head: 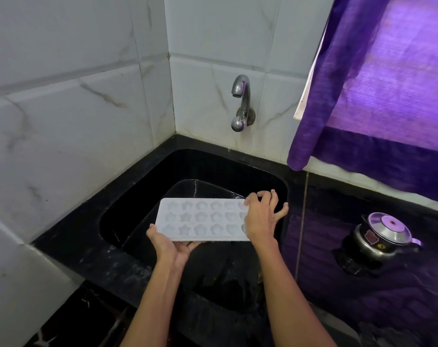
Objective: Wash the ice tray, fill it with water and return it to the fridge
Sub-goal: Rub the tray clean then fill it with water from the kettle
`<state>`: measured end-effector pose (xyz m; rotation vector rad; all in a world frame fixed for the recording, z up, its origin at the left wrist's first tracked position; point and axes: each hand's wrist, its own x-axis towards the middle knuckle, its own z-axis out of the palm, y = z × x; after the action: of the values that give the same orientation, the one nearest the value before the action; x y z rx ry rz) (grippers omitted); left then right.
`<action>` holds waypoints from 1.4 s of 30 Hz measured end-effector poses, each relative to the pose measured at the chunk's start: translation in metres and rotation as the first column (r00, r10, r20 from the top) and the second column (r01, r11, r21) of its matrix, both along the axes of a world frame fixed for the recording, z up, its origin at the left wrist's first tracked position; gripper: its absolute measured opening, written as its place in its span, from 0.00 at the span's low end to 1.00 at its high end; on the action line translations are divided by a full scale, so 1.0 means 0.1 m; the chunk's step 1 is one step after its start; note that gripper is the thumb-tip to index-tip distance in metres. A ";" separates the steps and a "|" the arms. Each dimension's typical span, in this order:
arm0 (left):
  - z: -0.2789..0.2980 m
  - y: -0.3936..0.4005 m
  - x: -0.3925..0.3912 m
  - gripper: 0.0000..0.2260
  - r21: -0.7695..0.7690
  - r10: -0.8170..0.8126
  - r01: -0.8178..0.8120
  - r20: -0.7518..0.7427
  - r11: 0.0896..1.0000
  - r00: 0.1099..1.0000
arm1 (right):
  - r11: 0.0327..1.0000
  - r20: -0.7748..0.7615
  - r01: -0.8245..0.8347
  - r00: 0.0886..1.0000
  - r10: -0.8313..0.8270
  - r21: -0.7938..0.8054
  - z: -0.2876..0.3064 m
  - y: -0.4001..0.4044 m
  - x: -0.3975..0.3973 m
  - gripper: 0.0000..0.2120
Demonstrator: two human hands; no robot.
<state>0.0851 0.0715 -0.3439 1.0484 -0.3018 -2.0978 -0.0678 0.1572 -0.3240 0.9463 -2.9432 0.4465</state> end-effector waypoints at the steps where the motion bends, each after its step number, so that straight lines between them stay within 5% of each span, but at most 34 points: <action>1: 0.02 -0.01 -0.02 0.27 -0.007 0.002 -0.002 -0.002 1.000 1.000 | 1.000 -0.006 -0.008 1.000 0.008 -0.030 0.02 -0.01 -0.01 0.24; 16: 0.06 -0.03 -0.22 0.28 -0.058 -0.048 0.050 0.038 0.997 0.998 | 0.984 0.016 -0.131 0.991 0.130 0.120 0.22 -0.11 -0.08 0.14; 31: 0.06 -0.08 -0.23 0.29 -0.027 -0.025 0.026 0.039 0.999 0.999 | 0.977 0.048 -0.134 0.991 0.127 0.169 0.23 -0.25 -0.06 0.15; 36: 0.06 -0.10 -0.23 0.29 -0.027 -0.035 0.035 0.026 0.999 0.999 | 0.996 0.027 -0.092 0.995 0.092 0.019 0.23 -0.32 -0.02 0.19; 42: 0.08 -0.11 -0.25 0.28 -0.028 -0.042 0.042 0.024 0.999 0.999 | 0.974 0.026 -0.213 0.977 0.212 0.078 0.29 -0.41 0.06 0.24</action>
<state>0.0601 0.0608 -0.3362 1.0592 -0.3669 -2.1137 -0.0618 0.1160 -0.2949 1.2809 -2.9071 0.3448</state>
